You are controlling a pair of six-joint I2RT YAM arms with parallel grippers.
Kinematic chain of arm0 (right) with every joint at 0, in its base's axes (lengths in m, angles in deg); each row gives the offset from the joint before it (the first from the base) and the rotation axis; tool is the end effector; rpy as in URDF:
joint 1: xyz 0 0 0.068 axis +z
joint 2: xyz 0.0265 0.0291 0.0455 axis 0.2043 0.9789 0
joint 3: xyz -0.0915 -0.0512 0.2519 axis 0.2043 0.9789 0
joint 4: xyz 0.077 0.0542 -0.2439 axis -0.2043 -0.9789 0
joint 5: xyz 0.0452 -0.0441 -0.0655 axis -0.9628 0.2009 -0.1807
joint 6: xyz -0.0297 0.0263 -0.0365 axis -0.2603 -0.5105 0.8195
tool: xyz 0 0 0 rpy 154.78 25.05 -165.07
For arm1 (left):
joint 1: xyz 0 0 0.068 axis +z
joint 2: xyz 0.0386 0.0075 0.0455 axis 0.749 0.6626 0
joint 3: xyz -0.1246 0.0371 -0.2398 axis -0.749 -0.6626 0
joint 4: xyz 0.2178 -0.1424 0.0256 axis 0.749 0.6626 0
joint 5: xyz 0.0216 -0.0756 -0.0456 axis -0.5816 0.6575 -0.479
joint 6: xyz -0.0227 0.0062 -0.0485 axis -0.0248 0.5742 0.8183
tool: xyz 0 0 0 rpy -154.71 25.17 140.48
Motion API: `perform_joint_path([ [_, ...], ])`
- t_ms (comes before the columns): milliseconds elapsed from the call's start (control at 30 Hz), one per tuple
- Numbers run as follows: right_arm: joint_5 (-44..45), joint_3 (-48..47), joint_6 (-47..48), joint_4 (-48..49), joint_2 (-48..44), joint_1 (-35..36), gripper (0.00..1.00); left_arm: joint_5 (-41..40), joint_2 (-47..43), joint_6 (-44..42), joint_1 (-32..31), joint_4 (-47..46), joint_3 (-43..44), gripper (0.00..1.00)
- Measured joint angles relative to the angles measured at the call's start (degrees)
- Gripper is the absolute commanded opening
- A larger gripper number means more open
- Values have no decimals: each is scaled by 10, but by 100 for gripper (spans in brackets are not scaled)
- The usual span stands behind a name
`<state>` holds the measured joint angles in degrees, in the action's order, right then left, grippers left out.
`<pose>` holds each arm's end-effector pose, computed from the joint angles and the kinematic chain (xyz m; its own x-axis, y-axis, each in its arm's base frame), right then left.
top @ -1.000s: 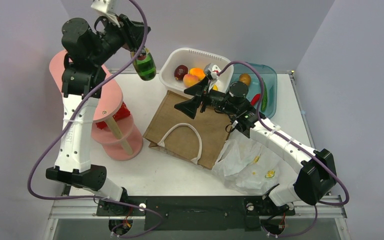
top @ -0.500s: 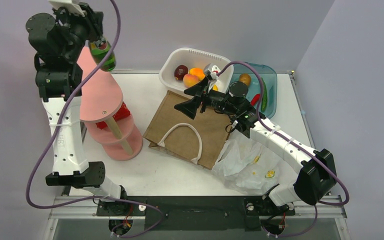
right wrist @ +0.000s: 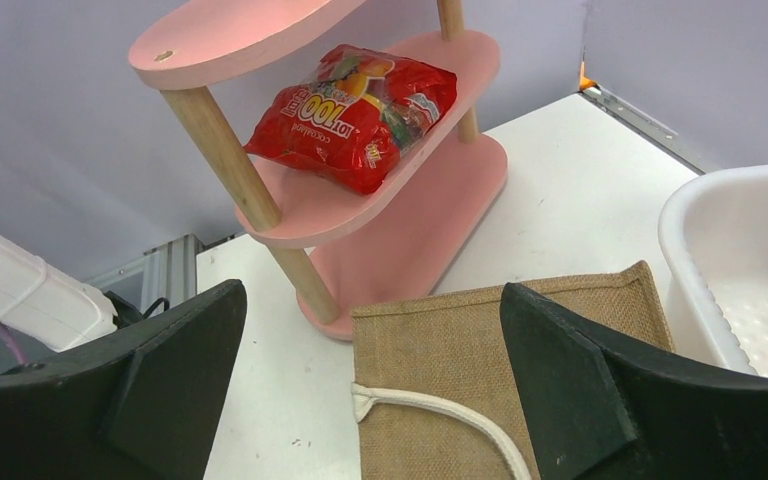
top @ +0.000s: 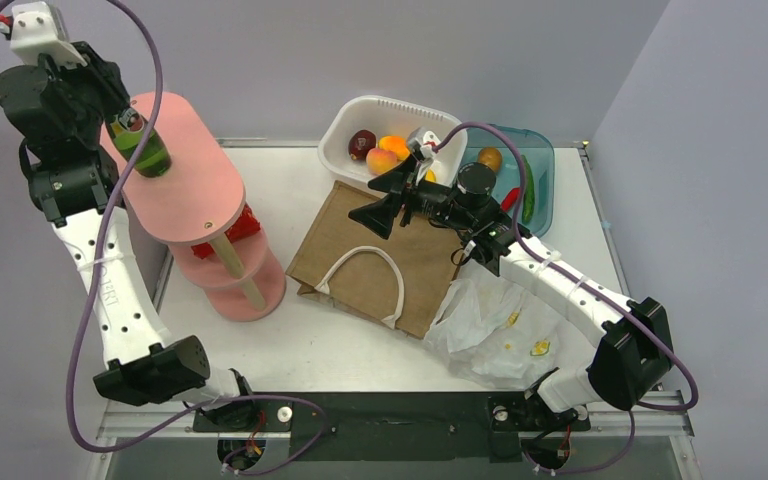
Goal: Untie the knot of the grocery bags and take out the mixed food
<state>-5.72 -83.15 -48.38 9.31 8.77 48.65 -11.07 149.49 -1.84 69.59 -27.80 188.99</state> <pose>0.2536 0.2182 0.3781 -0.2635 0.1192 -0.9573 -0.9348 0.2132 0.2839 0.2627 0.0945 0.5667 0.1184 -0.0807 -0.9897 -0.1777 0.9789 -0.1011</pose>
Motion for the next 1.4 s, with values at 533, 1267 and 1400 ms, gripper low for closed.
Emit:
perform_joint_path([
  [533, -6, 0, -2, -4, 7, 7, 94, 77, -46, 23, 15, -71, -78, 31],
  [1267, -12, -8, 1, -31, 28, 7, 94, 90, -27, 33, 15, -51, -50, 46],
  [1400, -12, -8, 1, -34, 28, 7, 94, 92, -19, 35, 15, -24, -6, 40],
])
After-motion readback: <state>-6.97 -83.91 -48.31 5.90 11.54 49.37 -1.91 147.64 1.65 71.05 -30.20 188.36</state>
